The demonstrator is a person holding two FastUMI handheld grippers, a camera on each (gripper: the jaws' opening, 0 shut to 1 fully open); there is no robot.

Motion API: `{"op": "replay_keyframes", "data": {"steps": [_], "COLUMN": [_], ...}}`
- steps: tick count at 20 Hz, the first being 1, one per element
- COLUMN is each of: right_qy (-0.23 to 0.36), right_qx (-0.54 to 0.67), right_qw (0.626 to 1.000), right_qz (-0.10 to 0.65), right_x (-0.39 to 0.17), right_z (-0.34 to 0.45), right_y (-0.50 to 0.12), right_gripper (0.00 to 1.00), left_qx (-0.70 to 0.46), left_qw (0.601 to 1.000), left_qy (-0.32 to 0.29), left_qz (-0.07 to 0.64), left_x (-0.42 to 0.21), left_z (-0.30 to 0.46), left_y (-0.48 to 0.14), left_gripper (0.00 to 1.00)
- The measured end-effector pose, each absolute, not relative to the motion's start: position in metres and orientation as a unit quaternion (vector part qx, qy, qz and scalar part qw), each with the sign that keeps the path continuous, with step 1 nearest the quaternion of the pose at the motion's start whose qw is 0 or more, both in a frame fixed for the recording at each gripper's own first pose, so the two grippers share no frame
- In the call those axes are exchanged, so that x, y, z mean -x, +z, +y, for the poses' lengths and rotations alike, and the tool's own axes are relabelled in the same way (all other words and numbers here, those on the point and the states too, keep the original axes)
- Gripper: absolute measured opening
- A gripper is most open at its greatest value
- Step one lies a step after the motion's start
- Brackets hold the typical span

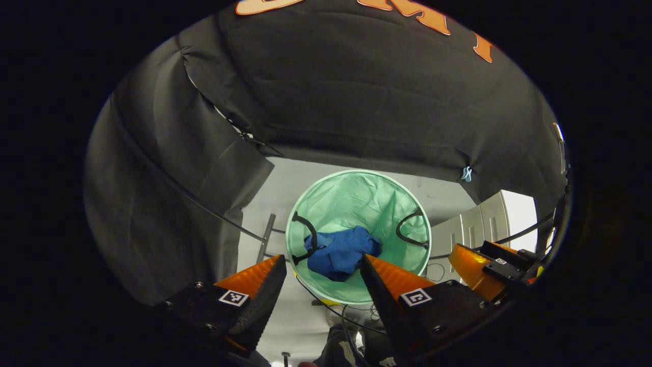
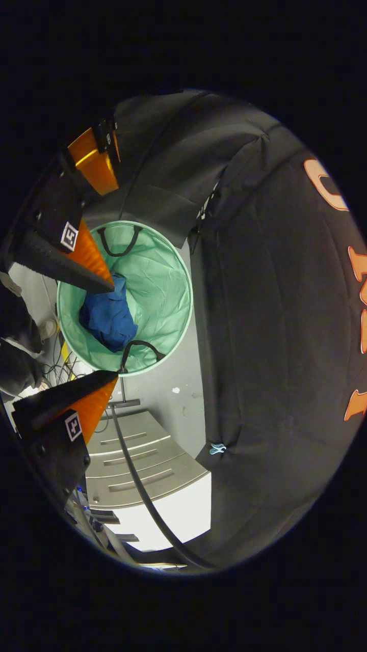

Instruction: Grasp the clothes on the hanger with both hands and then place them into the laundry hamper below.

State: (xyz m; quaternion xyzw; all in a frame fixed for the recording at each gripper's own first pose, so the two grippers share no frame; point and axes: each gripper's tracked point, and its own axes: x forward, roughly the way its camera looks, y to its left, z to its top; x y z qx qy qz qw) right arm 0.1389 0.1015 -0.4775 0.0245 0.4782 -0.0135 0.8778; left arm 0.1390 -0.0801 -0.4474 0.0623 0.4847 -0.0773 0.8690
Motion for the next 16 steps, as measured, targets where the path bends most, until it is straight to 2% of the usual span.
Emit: {"op": "replay_keyframes", "data": {"steps": [2,9,16], "right_qy": [-0.021,-0.026,-0.034], "right_qx": [-0.016,-0.038,-0.029], "right_qw": [0.882,0.904,0.936], "right_qz": [0.471,0.425,0.35], "right_x": [-0.135,-0.122,-0.116], "right_z": [0.091,0.069,0.018], "right_y": [-0.471,-0.427,-0.35], "right_gripper": [0.99,0.99,0.99], "left_qx": [-0.072,-0.084,-0.09], "left_qw": [0.873,0.89,0.916], "left_qy": [-0.083,-0.106,-0.103], "left_qz": [0.475,0.436,0.378], "left_x": [-0.135,-0.111,-0.104], "left_z": [-0.083,-0.098,-0.114], "left_y": [-0.438,-0.401,-0.342], "left_gripper": [0.98,0.97,0.97]}}
